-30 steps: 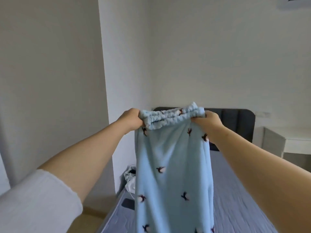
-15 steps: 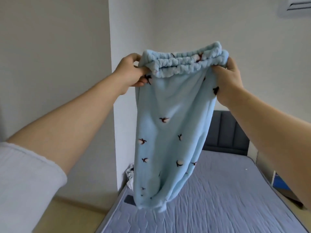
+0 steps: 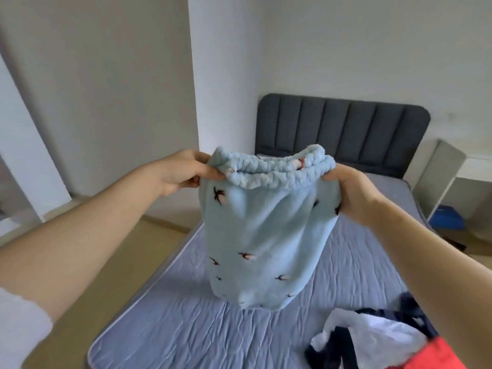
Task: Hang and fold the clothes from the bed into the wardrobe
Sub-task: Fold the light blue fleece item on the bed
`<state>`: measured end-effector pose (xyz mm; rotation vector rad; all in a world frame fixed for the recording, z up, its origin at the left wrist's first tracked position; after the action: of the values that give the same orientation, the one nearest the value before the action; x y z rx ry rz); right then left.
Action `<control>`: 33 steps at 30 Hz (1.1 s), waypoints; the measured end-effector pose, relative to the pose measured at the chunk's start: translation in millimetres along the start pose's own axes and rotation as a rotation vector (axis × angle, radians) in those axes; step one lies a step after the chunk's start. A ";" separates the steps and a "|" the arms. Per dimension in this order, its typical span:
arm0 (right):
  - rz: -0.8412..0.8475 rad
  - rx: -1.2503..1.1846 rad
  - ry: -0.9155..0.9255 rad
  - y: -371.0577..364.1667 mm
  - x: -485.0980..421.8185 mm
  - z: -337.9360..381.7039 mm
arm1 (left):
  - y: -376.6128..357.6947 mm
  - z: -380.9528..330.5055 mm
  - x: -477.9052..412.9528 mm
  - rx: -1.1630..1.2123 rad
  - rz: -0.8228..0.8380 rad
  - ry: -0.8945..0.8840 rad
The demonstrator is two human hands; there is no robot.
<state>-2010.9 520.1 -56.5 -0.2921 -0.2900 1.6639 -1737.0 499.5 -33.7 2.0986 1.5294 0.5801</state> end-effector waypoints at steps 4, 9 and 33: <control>-0.063 0.043 -0.202 30.4 20.1 -81.0 | -58.9 68.2 6.6 0.029 0.081 0.116; -0.170 0.071 -0.343 63.2 30.7 -163.3 | -120.1 144.6 -3.7 0.062 0.131 0.241; -0.675 0.236 -0.660 176.5 -102.7 -474.8 | -290.1 443.8 -191.3 -0.301 0.340 0.710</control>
<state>-1994.3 407.6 -560.7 0.5049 -0.6006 1.0581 -1748.8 336.0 -573.1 2.0182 1.2815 1.7068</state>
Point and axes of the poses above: each hand's wrist, its own x-axis away from the middle knuckle, its own y-axis out of the back of the hand, z = x × y, the point moved 7 cm from there along -x, towards the middle knuckle, and after that the axes turned 15 degrees about -x, right-handed, at the moved point
